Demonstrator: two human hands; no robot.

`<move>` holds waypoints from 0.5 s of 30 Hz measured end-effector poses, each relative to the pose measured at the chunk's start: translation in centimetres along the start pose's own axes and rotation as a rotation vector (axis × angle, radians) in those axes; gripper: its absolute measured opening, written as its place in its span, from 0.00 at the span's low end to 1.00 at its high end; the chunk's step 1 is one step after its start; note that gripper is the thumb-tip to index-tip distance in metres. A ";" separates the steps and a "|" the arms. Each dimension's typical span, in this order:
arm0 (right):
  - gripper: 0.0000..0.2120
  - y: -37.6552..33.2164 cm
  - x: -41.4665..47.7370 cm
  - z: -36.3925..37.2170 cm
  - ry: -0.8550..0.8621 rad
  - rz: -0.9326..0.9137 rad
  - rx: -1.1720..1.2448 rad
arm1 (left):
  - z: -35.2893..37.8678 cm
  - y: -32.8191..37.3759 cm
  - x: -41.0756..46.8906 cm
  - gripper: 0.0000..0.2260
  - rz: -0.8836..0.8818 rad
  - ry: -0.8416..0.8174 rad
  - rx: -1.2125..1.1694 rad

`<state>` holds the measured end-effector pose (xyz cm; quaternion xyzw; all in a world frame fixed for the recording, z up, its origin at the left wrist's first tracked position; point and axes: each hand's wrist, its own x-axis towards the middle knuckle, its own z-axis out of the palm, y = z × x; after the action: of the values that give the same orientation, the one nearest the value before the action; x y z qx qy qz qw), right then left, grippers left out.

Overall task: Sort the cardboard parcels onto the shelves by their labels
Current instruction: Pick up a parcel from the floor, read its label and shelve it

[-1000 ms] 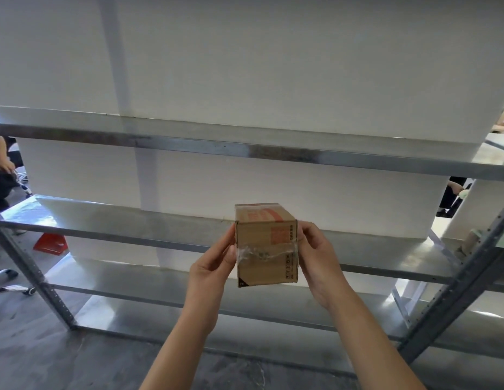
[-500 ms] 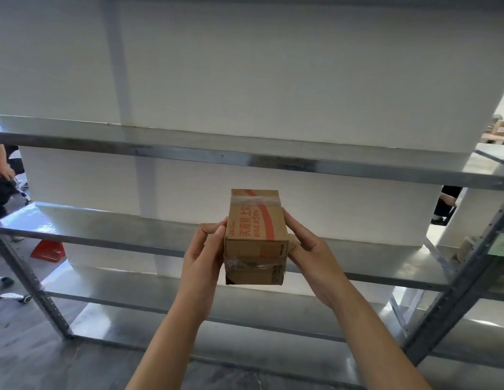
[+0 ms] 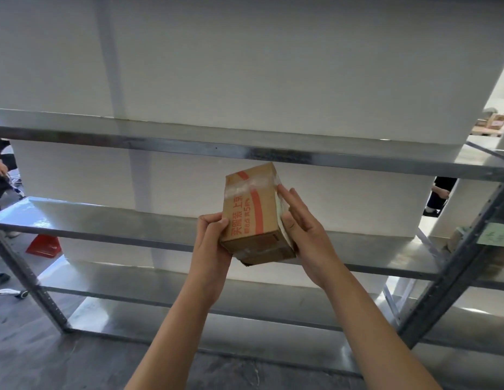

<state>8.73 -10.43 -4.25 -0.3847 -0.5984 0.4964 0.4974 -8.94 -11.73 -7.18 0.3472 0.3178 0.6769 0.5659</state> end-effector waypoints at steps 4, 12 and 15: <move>0.37 0.7 0.2 0.1 0.010 0.121 0.208 | -0.5 -0.7 0.0 0.04 0.024 0.022 -0.002; 0.38 2.6 -0.3 0.1 0.025 0.185 0.106 | -2.0 -2.6 -0.8 0.15 0.044 0.024 0.126; 0.41 2.9 -0.3 0.1 0.052 0.178 0.043 | -2.2 -3.2 -0.8 0.12 0.096 0.029 0.231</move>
<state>8.61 -10.08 -7.10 -0.4386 -0.5380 0.5411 0.4748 -8.94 -12.13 -11.18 0.4150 0.3851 0.6670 0.4843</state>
